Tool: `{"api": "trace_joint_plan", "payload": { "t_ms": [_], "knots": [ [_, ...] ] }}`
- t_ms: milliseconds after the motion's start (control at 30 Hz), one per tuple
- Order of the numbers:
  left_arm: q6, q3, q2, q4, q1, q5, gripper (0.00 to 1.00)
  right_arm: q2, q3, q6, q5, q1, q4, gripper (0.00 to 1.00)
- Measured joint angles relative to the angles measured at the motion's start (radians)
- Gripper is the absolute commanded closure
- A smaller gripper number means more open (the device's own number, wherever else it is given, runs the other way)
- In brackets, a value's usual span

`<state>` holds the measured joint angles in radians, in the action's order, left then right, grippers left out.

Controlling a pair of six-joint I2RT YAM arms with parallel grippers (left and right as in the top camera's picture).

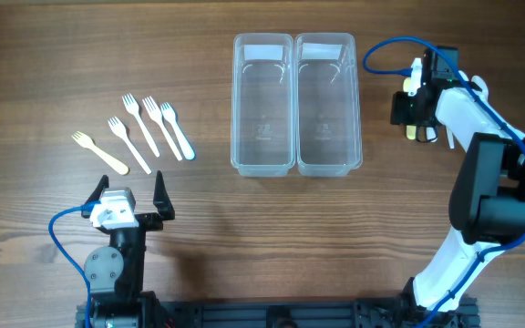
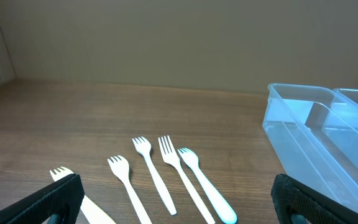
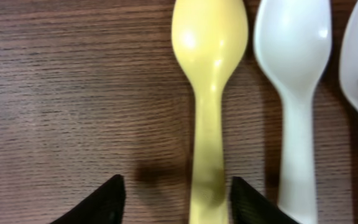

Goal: Pack container
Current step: 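Move right gripper over the yellow spoon and grasp its handle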

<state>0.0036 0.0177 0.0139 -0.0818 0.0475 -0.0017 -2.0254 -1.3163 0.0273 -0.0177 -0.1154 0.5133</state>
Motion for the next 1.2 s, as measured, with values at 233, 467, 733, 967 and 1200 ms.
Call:
{"api": "trace_joint_plan", "payload": {
  "t_ms": [233, 467, 733, 967, 1200],
  "knots": [
    [0.0, 0.0, 0.0, 0.0, 0.0, 0.0, 0.0, 0.0, 0.0, 0.005, 0.003, 0.003, -0.002, 0.73],
    [0.0, 0.0, 0.0, 0.0, 0.0, 0.0, 0.0, 0.0, 0.0, 0.012, 0.002, 0.002, -0.002, 0.87],
    [0.0, 0.0, 0.0, 0.0, 0.0, 0.0, 0.0, 0.0, 0.0, 0.002, 0.003, -0.011, -0.015, 0.26],
    [0.0, 0.0, 0.0, 0.0, 0.0, 0.0, 0.0, 0.0, 0.0, -0.016, 0.003, -0.021, -0.056, 0.32],
    [0.0, 0.0, 0.0, 0.0, 0.0, 0.0, 0.0, -0.034, -0.003, -0.071, 0.001, -0.021, -0.09, 0.34]
  ]
}}
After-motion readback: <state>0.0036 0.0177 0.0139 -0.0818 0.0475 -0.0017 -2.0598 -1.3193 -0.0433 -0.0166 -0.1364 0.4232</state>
